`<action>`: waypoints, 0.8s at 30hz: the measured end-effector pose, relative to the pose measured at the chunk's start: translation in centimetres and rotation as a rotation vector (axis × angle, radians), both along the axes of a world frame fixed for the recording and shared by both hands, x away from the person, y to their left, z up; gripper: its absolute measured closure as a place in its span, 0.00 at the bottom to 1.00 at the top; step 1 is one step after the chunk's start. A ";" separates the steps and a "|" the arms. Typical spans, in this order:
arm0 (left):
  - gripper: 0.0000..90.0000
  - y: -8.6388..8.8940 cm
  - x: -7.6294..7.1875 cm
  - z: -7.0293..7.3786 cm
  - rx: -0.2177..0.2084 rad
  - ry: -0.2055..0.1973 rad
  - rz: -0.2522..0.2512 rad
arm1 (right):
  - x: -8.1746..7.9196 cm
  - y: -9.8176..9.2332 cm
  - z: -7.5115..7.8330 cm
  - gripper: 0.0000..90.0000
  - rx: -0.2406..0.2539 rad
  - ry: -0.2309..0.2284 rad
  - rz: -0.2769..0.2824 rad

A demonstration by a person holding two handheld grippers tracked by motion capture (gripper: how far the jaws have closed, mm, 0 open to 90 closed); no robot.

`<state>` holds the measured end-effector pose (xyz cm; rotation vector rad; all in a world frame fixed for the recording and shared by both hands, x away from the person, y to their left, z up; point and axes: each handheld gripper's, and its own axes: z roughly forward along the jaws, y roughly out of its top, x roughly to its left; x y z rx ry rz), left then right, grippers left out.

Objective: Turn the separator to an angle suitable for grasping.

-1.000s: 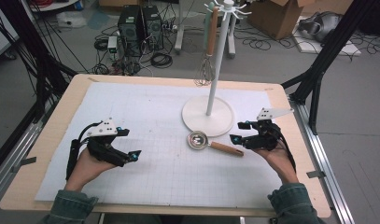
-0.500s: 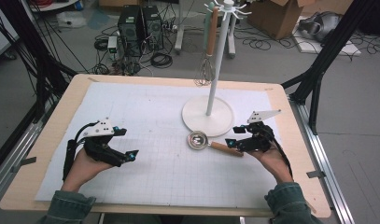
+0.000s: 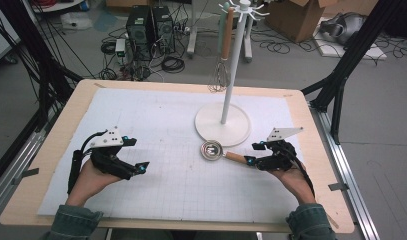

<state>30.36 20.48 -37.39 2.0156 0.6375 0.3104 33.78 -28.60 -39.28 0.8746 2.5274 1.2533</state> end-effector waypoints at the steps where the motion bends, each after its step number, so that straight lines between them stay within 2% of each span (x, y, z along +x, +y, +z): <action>1: 0.07 0.0 0.0 0.0 0.001 0.001 0.002 | 0.2 0.1 -0.2 0.42 -0.006 0.006 0.003; 11: 0.07 0.1 0.3 -0.4 -0.003 0.018 0.003 | 2.2 2.2 -2.7 0.54 -0.056 0.042 0.053; 18: 0.07 0.1 0.4 -0.5 -0.012 0.034 -0.016 | 3.0 3.7 -3.5 0.58 -0.107 0.027 0.098; 24: 0.07 0.2 0.4 -0.6 -0.017 0.038 -0.009 | 3.4 4.7 -3.9 0.63 -0.137 0.016 0.142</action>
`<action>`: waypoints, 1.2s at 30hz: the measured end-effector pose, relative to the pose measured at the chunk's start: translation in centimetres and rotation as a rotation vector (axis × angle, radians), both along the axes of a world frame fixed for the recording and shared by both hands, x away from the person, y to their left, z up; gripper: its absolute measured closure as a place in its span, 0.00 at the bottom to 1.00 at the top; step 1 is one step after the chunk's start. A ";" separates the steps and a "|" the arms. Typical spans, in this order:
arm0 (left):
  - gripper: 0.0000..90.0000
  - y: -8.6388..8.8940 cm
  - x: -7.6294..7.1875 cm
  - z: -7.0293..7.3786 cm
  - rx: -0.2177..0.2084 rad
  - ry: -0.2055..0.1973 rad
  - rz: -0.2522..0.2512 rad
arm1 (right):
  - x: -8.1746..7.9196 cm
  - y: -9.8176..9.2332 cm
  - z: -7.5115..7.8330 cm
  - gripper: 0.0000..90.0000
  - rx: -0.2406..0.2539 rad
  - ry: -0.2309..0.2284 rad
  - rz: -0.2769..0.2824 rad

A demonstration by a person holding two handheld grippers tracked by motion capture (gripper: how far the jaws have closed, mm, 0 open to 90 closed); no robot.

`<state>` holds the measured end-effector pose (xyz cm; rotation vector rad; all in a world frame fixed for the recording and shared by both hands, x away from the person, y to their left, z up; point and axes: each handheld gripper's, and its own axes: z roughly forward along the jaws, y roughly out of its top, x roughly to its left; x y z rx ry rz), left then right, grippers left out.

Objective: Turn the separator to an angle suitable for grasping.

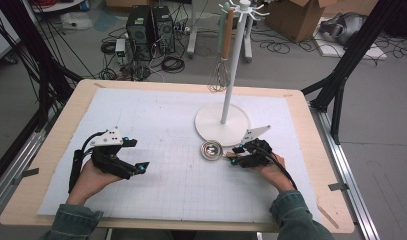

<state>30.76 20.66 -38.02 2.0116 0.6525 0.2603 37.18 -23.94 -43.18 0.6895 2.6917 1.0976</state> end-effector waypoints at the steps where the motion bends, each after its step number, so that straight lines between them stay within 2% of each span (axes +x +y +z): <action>1: 0.07 0.0 0.0 0.0 0.003 0.000 -0.001 | 0.1 0.1 -0.1 0.65 -0.002 0.004 0.005; 7: 0.07 0.1 0.1 -0.1 -0.019 0.014 -0.007 | 0.4 0.3 -0.6 0.67 -0.040 -0.001 0.028; 12: 0.07 0.1 0.1 -0.3 -0.012 0.016 -0.009 | 0.6 0.4 -0.6 0.71 -0.043 -0.017 0.060; 19: 0.07 -0.2 0.1 -0.4 0.000 0.014 -0.010 | 0.7 0.7 -0.3 0.76 -0.077 -0.032 0.102; 21: 0.07 -0.1 0.1 -0.3 0.001 0.015 -0.008 | 0.8 0.5 -0.4 0.76 -0.060 -0.016 0.102; 27: 0.07 0.0 0.1 -0.3 0.001 0.015 -0.004 | 0.8 0.5 -0.4 0.76 -0.049 0.007 0.112; 36: 0.07 0.1 0.0 -0.2 0.002 0.009 -0.004 | 0.7 0.5 -0.2 0.76 -0.048 0.014 0.115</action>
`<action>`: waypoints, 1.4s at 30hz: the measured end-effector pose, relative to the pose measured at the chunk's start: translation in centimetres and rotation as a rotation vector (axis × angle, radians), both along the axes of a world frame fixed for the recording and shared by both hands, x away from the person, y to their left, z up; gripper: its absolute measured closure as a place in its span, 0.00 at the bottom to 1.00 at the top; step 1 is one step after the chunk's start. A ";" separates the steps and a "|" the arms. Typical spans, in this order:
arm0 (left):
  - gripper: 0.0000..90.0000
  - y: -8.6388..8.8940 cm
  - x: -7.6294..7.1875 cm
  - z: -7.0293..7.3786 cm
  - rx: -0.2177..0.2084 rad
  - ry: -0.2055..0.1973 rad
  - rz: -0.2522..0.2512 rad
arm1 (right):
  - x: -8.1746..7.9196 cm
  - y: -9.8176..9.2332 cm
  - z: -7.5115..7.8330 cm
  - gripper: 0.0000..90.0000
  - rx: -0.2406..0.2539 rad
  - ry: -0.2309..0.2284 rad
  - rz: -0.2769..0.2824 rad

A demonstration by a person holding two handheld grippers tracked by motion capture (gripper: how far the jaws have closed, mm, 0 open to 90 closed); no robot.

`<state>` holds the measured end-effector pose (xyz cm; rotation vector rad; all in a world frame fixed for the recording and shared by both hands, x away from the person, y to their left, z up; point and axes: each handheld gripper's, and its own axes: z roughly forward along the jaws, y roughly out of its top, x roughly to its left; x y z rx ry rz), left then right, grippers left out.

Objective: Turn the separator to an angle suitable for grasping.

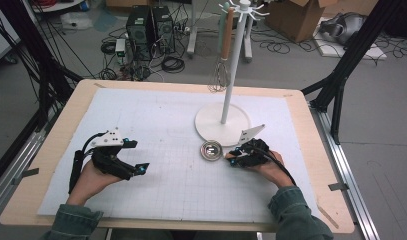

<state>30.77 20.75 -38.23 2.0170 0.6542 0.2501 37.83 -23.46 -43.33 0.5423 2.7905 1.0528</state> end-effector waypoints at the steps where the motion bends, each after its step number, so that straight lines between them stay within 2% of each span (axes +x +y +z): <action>1: 0.07 0.0 0.0 0.0 0.001 -0.003 0.001 | -0.1 0.0 0.1 0.76 0.003 0.001 0.001; 7: 0.07 0.0 0.0 0.1 -0.003 -0.003 0.001 | -0.5 0.8 0.8 0.76 0.016 -0.010 0.023; 14: 0.07 0.1 -0.1 0.3 0.001 -0.013 -0.001 | -1.0 3.8 1.9 0.76 0.035 -0.030 0.114; 16: 0.07 0.1 -0.2 0.3 -0.004 -0.012 0.002 | -1.1 4.8 1.9 0.76 0.046 -0.024 0.139; 19: 0.07 0.2 -0.2 0.4 -0.006 -0.016 0.002 | -1.4 6.4 1.8 0.76 0.057 -0.006 0.178; 24: 0.07 0.1 -0.2 0.4 -0.007 -0.017 0.001 | -1.8 9.1 1.1 0.76 0.040 0.024 0.241; 30: 0.07 0.2 -0.3 0.5 -0.006 -0.019 -0.002 | -2.1 12.5 0.6 0.76 0.040 0.028 0.307; 33: 0.07 0.2 -0.3 0.5 -0.010 -0.018 -0.002 | -2.3 13.9 -0.1 0.76 0.015 0.039 0.334; 36: 0.07 0.2 -0.3 0.5 -0.008 -0.020 -0.004 | -2.2 14.5 -0.2 0.76 0.036 0.049 0.333; 39: 0.07 0.1 -0.2 0.5 -0.003 -0.019 -0.009 | -2.3 14.9 -0.4 0.76 0.037 0.051 0.341; 42: 0.07 0.1 -0.3 0.5 -0.004 -0.019 -0.008 | -2.4 15.4 -0.4 0.76 0.044 0.040 0.355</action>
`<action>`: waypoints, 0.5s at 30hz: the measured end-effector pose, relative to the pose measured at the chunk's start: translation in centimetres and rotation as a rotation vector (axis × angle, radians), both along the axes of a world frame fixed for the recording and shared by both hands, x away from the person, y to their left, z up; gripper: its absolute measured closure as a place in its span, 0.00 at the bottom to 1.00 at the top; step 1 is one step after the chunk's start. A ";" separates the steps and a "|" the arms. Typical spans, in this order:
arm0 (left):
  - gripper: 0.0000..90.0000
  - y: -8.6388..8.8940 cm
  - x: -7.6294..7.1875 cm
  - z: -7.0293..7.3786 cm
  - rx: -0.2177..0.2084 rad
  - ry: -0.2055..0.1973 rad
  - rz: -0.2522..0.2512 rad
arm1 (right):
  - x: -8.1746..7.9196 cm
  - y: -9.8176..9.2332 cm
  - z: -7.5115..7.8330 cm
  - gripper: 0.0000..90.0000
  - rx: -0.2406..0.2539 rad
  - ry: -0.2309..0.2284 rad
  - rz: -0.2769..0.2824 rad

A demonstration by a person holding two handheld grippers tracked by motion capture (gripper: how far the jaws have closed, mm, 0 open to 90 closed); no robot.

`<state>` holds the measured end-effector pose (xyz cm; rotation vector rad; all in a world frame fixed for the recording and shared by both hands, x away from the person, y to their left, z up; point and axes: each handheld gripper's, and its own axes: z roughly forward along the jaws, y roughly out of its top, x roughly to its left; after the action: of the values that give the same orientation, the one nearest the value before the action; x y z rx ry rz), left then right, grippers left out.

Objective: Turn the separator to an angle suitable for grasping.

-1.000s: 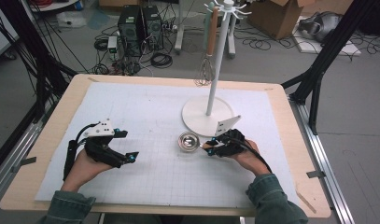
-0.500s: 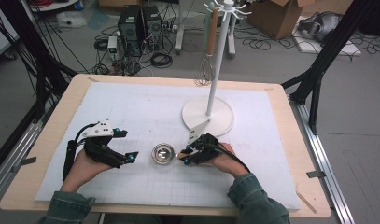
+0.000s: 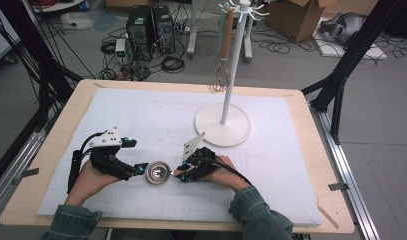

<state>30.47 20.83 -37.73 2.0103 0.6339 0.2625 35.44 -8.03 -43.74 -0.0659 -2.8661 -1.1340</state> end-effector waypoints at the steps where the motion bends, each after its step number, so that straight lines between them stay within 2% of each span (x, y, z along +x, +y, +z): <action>1: 0.07 0.0 0.0 0.0 -0.004 0.002 0.001 | -0.1 0.2 0.0 0.76 0.001 0.000 0.003; 6: 0.07 0.1 -0.1 0.1 -0.001 0.000 -0.002 | -0.2 0.8 0.0 0.76 0.009 -0.001 0.017; 15: 0.07 -0.1 -0.1 0.0 0.002 -0.001 -0.018 | -0.2 0.8 -0.1 0.75 0.004 -0.007 0.009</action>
<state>30.37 20.78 -37.69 2.0167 0.6144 0.2533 35.23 -7.24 -43.85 -0.0496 -2.8669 -1.1408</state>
